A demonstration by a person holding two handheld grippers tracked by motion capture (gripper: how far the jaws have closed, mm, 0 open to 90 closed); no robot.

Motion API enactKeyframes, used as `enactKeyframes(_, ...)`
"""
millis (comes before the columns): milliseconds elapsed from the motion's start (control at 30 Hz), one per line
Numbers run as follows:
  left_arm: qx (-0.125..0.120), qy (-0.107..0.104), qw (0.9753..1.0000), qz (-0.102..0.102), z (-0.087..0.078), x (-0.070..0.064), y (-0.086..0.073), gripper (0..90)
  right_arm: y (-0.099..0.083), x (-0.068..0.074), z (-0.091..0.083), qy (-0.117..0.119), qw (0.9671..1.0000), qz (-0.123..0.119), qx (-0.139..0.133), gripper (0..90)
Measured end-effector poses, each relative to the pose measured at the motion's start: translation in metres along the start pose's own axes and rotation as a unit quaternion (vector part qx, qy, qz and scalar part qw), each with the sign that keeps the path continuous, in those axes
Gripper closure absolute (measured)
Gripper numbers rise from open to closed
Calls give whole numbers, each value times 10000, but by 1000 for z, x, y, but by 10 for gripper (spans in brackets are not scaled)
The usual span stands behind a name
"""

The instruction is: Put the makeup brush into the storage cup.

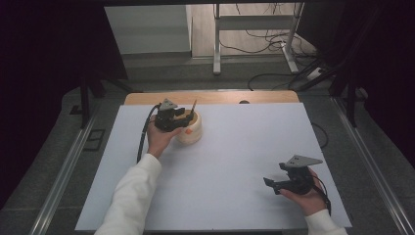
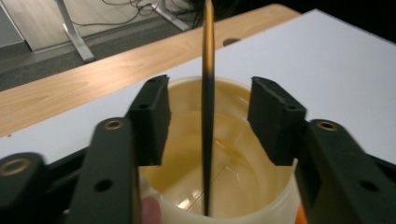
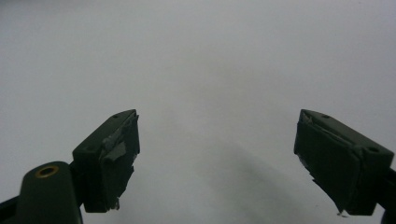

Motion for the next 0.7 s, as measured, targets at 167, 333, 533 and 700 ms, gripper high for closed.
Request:
enactKeyframes(167,-84,-69,9999,-75,-7,-1,4,286,1,0,0,-4,10000,-14,-13,150)
enactKeyframes(333,-103,-123,9998,-106,-13,-4,7,224,1,1,1,-1,10000,-17,-8,149)
enactKeyframes(533,-103,-243,9996,-79,-18,-10,8,191,0,1,1,4,10000,-9,15,148)
enactKeyframes(700,-35,-319,9995,-15,-24,-16,7,166,1,-1,0,0,10000,30,-21,148)
Point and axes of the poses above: each handheld gripper's, and its own axes: z roughly forward along the jaws, y roughly out of its top, x roughly to its left, the point moved 10 cm from there along z, roughly forward along the jaws, and after that the axes turned 3 degrees about x, right-handed, at the moved point
